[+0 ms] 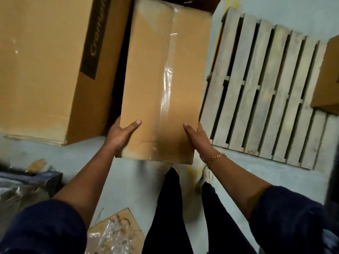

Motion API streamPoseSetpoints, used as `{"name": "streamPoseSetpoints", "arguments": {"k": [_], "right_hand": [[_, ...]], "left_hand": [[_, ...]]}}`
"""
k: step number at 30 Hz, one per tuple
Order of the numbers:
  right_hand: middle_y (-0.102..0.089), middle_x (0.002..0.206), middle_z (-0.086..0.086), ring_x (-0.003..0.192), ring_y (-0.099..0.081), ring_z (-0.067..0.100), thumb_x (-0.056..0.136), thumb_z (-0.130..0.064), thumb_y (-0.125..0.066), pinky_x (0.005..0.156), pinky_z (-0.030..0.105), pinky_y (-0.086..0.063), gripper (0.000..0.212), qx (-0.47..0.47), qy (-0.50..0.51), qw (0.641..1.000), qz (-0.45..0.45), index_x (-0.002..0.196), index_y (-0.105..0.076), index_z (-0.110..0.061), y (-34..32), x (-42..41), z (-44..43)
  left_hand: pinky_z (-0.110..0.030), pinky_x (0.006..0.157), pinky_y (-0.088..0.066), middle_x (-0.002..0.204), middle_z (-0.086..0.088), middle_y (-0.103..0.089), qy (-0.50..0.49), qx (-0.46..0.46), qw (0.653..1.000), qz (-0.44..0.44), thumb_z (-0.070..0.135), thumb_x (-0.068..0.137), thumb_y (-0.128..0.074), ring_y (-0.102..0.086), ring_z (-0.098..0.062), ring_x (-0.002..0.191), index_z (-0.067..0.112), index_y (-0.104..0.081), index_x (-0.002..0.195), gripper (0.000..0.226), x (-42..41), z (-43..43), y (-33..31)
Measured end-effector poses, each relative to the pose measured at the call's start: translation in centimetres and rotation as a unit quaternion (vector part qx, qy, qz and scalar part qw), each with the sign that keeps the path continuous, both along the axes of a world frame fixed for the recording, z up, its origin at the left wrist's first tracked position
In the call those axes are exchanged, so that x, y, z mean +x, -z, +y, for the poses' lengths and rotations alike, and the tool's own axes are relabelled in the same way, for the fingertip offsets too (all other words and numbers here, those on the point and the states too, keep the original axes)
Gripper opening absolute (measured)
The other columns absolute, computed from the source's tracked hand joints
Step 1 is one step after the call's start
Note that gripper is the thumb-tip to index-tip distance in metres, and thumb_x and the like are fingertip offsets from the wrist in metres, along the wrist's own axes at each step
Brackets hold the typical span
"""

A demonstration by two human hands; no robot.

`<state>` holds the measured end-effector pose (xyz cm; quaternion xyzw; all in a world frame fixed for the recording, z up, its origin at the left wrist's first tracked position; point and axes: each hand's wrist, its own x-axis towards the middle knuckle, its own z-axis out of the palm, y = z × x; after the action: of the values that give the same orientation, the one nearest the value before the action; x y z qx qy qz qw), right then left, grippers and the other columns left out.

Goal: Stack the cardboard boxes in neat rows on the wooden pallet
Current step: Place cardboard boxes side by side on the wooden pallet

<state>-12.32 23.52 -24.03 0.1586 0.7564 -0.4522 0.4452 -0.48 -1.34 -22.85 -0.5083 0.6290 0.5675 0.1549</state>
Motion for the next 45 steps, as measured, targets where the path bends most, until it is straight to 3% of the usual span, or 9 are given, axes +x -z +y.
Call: {"name": "streamPoseSetpoints", "arguments": {"k": [5,13,16,20,22,25,35,38,45], "right_hand": [[-0.061,0.132,-0.010,0.118,-0.060,0.013,0.099,-0.049,-0.060,0.104,0.040,-0.048,0.046,-0.021,-0.001,0.998,0.053,0.141,-0.045,-0.038,-1.7,-0.1,2.8],[-0.056,0.137,-0.011,0.125,-0.055,0.015,0.098,-0.052,-0.059,0.107,0.038,-0.045,0.061,-0.002,0.035,0.997,0.070,0.152,-0.040,-0.033,-4.8,-0.8,12.7],[-0.055,0.146,-0.006,0.130,-0.053,0.018,0.096,-0.056,-0.060,0.111,0.043,-0.045,0.066,-0.005,0.057,0.996,0.065,0.154,-0.038,-0.032,-5.2,-1.6,18.3],[-0.054,0.146,-0.008,0.133,-0.052,0.015,0.097,-0.048,-0.064,0.114,0.038,-0.042,0.064,-0.021,0.104,0.991,0.080,0.154,-0.040,-0.030,-5.9,-3.7,27.3],[-0.056,0.138,-0.013,0.129,-0.053,0.009,0.096,-0.044,-0.066,0.112,0.032,-0.042,0.060,-0.036,0.128,0.986,0.098,0.151,-0.044,-0.031,-6.3,-5.1,32.6],[-0.059,0.131,-0.016,0.124,-0.055,0.005,0.095,-0.044,-0.068,0.111,0.031,-0.043,0.058,-0.043,0.152,0.982,0.107,0.148,-0.048,-0.031,-6.7,-7.5,40.9],[-0.059,0.138,-0.013,0.128,-0.056,0.010,0.093,-0.053,-0.066,0.111,0.034,-0.044,0.064,-0.001,0.189,0.974,0.121,0.150,-0.047,-0.031,-7.8,-15.7,62.4],[-0.061,0.136,-0.009,0.125,-0.057,0.012,0.094,-0.050,-0.065,0.108,0.032,-0.045,0.061,0.012,0.200,0.973,0.114,0.148,-0.047,-0.029,-7.0,-18.0,66.2],[-0.062,0.129,-0.009,0.121,-0.059,0.015,0.096,-0.045,-0.065,0.105,0.034,-0.047,0.055,0.017,0.223,0.970,0.093,0.146,-0.050,-0.027,-1.5,-25.4,73.2]], "left_hand": [[-0.033,0.093,-0.042,0.121,0.008,-0.062,-0.004,-0.022,1.000,0.001,0.051,0.087,-0.076,-0.057,-0.016,0.110,0.025,-0.053,0.145,0.068,0.3,3.4,-1.1],[-0.033,0.093,-0.041,0.122,0.004,-0.063,0.007,-0.043,0.999,-0.010,0.052,0.088,-0.074,-0.057,-0.018,0.109,0.019,-0.055,0.142,0.066,-1.2,13.7,-4.9],[-0.037,0.097,-0.045,0.127,0.003,-0.067,0.030,-0.047,0.998,-0.003,0.067,0.080,-0.074,-0.062,-0.025,0.117,0.023,-0.057,0.143,0.078,-3.1,18.8,-6.0],[-0.037,0.098,-0.040,0.141,-0.010,-0.060,0.053,-0.056,0.997,0.015,0.055,0.088,-0.073,-0.055,-0.035,0.132,0.013,-0.050,0.149,0.077,-6.7,27.6,-7.4],[-0.037,0.096,-0.041,0.135,-0.007,-0.063,0.073,-0.056,0.995,0.029,0.067,0.080,-0.073,-0.057,-0.033,0.127,0.014,-0.052,0.147,0.087,-8.9,32.9,-7.9],[-0.036,0.094,-0.039,0.122,-0.001,-0.058,0.084,-0.054,0.995,0.026,0.049,0.091,-0.070,-0.056,-0.028,0.116,0.011,-0.050,0.147,0.071,-12.1,40.9,-8.3],[-0.037,0.094,-0.048,0.118,0.003,-0.068,0.147,-0.023,0.988,0.041,0.063,0.084,-0.073,-0.063,-0.022,0.106,0.028,-0.062,0.128,0.057,-22.2,60.7,-6.0],[-0.040,0.100,-0.049,0.121,0.007,-0.068,0.157,-0.008,0.987,0.044,0.074,0.075,-0.074,-0.065,-0.022,0.114,0.026,-0.061,0.137,0.079,-25.3,64.2,-5.2],[-0.047,0.104,-0.051,0.123,0.002,-0.070,0.199,-0.014,0.979,0.028,0.084,0.068,-0.068,-0.066,-0.026,0.113,0.027,-0.059,0.139,0.091,-33.3,70.9,0.3]]}}
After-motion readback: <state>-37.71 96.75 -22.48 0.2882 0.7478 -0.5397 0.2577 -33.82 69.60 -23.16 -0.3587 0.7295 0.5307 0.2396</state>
